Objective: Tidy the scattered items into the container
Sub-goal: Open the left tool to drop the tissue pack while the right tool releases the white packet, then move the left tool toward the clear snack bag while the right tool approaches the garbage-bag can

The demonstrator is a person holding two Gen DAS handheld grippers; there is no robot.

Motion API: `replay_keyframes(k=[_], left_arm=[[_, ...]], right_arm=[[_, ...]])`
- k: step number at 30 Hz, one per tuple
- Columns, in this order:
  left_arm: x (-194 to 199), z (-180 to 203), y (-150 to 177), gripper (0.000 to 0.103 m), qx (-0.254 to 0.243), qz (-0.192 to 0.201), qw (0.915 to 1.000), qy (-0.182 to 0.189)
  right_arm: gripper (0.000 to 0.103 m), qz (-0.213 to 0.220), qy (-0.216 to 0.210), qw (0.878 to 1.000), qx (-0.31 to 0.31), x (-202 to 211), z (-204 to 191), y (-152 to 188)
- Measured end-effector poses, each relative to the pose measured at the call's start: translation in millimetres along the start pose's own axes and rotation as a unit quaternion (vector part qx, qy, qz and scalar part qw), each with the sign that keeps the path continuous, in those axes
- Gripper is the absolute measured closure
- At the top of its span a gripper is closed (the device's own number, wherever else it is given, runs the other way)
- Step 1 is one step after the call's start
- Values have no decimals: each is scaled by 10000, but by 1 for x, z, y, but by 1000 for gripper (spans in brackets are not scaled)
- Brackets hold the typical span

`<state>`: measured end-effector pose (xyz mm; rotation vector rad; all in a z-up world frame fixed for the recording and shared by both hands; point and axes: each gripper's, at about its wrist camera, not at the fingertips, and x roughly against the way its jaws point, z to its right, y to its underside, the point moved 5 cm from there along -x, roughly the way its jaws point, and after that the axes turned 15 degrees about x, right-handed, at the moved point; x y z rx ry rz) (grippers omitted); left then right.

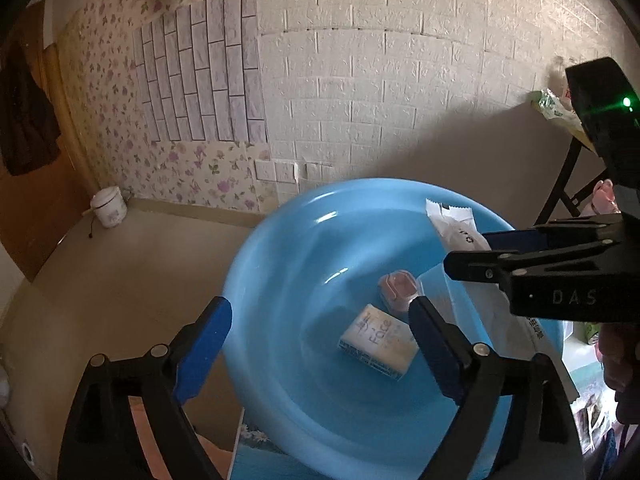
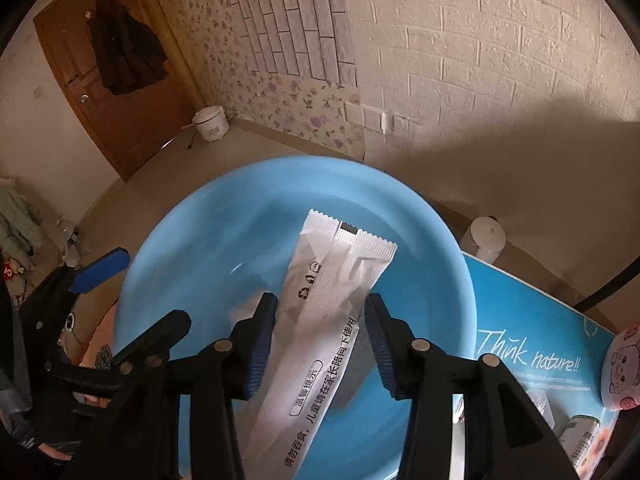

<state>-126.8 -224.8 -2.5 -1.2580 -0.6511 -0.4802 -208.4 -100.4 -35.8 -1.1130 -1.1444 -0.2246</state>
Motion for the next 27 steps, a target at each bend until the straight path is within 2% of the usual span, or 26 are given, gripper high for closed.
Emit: replay_keyframes(k=[7,13,16,18,27], left_arm=[[3,-3,-2,13,42,38,10000,-15],[10,-7,-4,13,97,117,9999,-35],[13,-9,-4,13,126,146,9998,-70],[14,-10,-3,13,148,153,9997,-79],[21,-2,1,13,123,159,9998,-23]], right_arm=[[54,123,104,9998,-92,8,4,-3],[54,281,138,9994,140,20,-1,-19],[46,374,116,9989,241,25,-5,-28],[45,437,134,9986,249,27,-3,-31],[45,421,215,9988,-131,38,18,-12]])
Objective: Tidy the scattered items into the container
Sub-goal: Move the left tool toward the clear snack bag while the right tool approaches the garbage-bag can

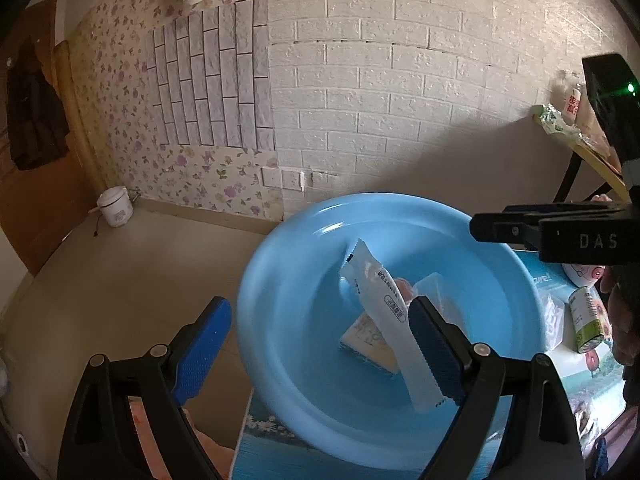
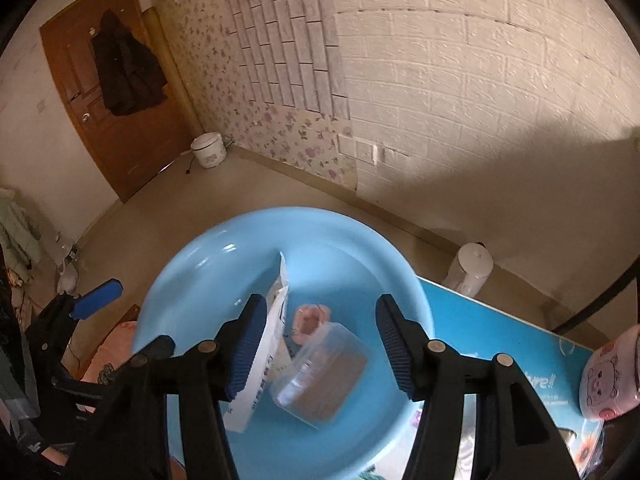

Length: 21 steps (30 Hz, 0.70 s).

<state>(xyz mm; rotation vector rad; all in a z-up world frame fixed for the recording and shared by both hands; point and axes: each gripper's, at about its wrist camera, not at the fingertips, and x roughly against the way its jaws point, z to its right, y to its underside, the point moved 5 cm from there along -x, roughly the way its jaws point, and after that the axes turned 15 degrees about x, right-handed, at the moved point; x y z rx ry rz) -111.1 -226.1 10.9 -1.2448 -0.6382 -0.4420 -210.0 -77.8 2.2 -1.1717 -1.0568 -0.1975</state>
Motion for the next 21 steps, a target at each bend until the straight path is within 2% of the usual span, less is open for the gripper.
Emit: replay_keyframes(k=[11,21], left_arm=[[24,29,7,13,-144,63,9998,138],[40,66,27,13,-230,-29,9992,324]], right_arm=[[45,64,123,9993,-353,37,25,37],[45,13,258,9984,-500,73,50,80]])
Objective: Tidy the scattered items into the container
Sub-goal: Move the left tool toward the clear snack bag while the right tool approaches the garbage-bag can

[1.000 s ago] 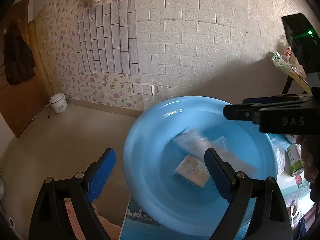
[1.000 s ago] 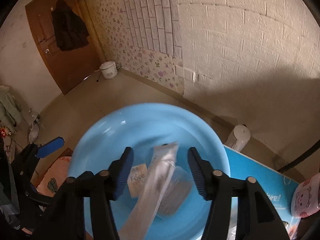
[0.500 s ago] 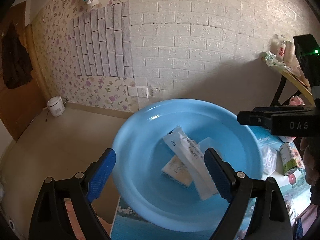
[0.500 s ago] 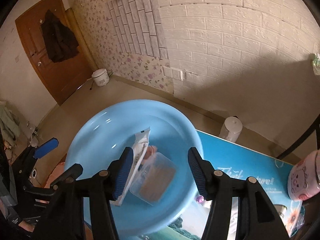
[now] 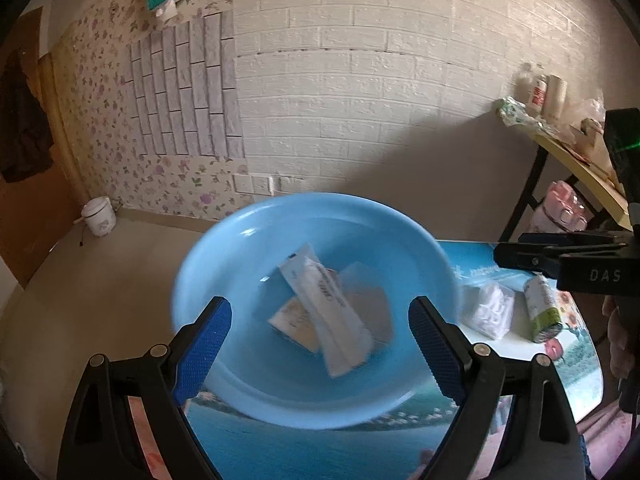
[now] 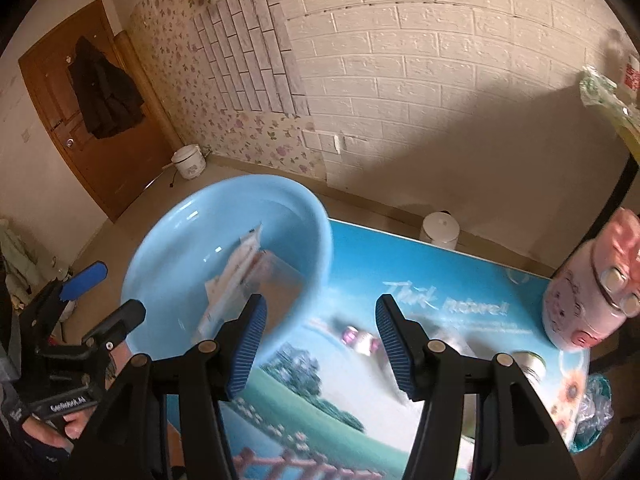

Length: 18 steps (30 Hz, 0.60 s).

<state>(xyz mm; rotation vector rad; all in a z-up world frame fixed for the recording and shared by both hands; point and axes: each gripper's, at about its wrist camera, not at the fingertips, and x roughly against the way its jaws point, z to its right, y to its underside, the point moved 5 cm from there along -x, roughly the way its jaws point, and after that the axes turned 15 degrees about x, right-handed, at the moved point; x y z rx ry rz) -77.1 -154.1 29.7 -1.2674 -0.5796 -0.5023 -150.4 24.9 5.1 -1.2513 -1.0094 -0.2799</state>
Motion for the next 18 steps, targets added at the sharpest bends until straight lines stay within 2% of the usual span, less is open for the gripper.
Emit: replay_keyframes(k=[8,18], left_arm=[[7,39,15,13,-255,-71,9995,193],[18,78,34,13,-545,-131,9975,442]], right_arm=[[45,41,292,9987,-422,26,41,35],[45,49,446,9962,-740,46,67,68]])
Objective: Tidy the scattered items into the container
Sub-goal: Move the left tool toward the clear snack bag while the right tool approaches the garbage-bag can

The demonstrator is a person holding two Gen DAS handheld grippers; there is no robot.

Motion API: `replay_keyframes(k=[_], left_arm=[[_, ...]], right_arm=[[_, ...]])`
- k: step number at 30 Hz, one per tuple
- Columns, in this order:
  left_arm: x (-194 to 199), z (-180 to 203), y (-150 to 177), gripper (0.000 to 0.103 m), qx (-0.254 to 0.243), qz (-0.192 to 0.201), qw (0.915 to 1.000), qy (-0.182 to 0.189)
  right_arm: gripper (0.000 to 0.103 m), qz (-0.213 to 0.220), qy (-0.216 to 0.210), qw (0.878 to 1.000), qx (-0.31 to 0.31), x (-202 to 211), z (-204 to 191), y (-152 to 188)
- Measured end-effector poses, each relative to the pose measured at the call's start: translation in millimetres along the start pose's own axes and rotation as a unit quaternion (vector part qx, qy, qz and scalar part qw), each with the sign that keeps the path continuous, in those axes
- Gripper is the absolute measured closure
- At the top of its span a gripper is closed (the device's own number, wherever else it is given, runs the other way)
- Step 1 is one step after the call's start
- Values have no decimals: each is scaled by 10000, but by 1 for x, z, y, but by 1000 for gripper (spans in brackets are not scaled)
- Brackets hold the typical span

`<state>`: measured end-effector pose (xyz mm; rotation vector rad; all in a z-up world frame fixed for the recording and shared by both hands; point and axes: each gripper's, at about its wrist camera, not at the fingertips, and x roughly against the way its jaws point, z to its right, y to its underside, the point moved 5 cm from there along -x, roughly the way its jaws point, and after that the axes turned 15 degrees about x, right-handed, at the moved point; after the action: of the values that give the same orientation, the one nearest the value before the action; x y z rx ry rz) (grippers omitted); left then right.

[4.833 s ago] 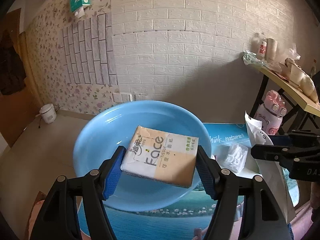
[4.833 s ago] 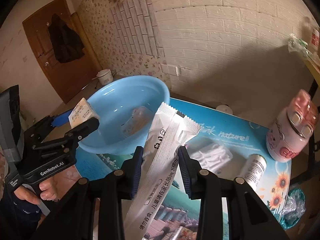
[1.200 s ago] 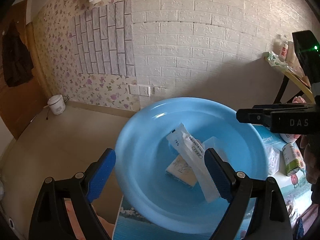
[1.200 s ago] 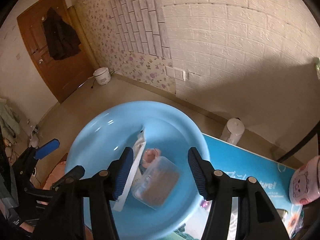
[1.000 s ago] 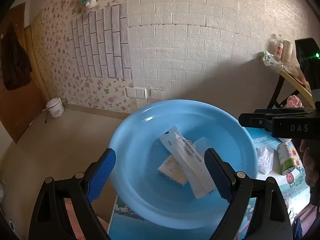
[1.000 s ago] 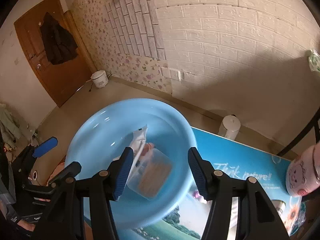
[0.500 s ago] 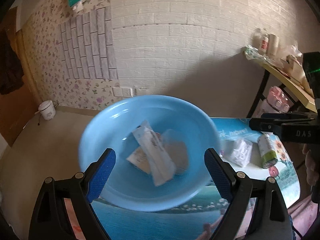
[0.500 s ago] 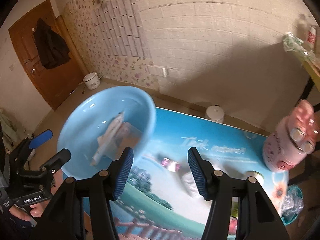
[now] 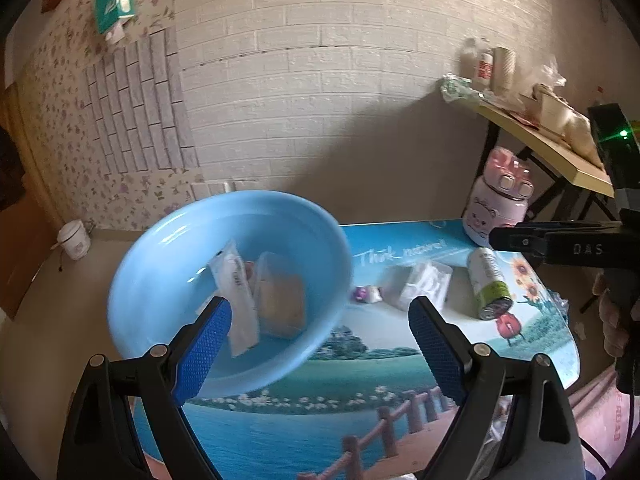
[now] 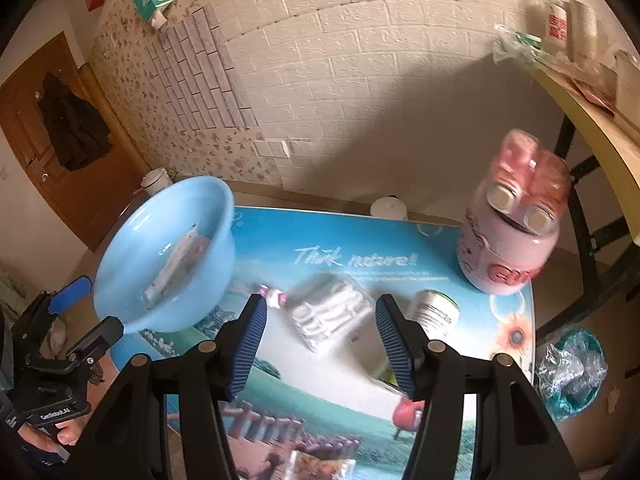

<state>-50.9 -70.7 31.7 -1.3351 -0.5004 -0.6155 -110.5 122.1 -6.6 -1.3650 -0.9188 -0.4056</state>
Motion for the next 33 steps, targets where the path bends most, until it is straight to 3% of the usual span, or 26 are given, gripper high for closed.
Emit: replay_keyframes(k=[14,33], left_arm=[[-6,43,23,13,-352,-204,9986,330],[-13,70,63,13,-661,-617,9937,664]], right_arm=[[45,-195,162,9991,-326,7,42,47],[45,-272,145,9983,-497,7,56,61]])
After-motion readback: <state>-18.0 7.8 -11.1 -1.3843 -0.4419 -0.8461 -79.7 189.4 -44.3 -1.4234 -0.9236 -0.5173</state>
